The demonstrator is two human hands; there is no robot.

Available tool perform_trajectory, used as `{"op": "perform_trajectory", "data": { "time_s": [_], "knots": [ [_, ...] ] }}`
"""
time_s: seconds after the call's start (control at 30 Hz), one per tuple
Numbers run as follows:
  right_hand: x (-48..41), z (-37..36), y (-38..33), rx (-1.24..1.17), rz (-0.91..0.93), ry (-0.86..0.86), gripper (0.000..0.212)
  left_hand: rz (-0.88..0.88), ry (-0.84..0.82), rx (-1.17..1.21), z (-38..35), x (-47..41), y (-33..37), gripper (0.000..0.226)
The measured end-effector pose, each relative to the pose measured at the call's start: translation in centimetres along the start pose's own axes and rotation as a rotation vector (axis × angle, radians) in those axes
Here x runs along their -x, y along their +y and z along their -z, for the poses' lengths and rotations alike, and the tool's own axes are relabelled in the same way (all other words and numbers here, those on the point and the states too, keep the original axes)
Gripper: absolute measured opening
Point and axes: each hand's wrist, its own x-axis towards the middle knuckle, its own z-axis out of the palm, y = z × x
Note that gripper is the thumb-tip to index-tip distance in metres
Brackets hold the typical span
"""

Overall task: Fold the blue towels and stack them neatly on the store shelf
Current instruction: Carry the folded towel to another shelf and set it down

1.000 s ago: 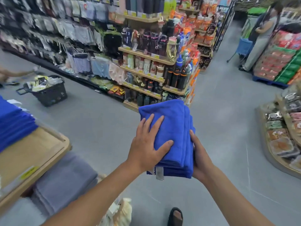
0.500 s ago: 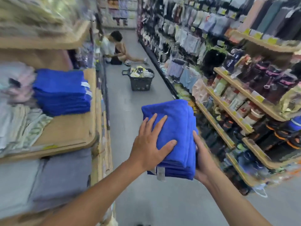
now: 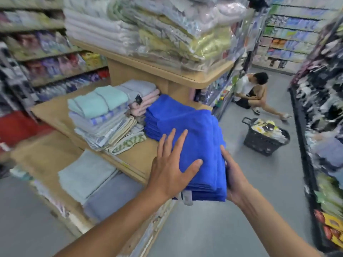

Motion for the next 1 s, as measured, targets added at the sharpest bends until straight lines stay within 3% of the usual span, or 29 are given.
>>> {"op": "perform_trajectory", "data": {
  "time_s": [0.3, 0.6, 0.7, 0.83, 0.9, 1.0],
  "knots": [
    [-17.0, -8.5, -2.8, 0.431, -0.292, -0.414, 0.059, 0.395, 0.481, -0.090, 2.4, -3.3, -6.8, 0.084],
    [-27.0, -6.7, -0.6, 0.564, -0.667, -0.592, 0.061, 0.784, 0.600, -0.143, -3.0, -5.5, -9.1, 0.089],
    [-28.1, -6.1, 0.6, 0.573, -0.706, -0.581, 0.061, 0.893, 0.587, -0.201, -3.9, -5.8, -9.4, 0.088],
    [-28.6, -7.3, 0.3, 0.800, -0.564, -0.521, 0.058, 1.059, 0.558, -0.267, -4.0, -7.4, -9.8, 0.086],
    [-28.6, -7.9, -0.7, 0.990, -0.327, -0.553, 0.045, 1.086, 0.532, -0.295, -3.9, -7.5, -10.2, 0.086],
    [-29.5, -8.4, -4.6, 1.100, 0.129, -0.856, 0.041, 1.079, 0.457, -0.365, -4.3, -7.6, -10.2, 0.087]
  ]
}}
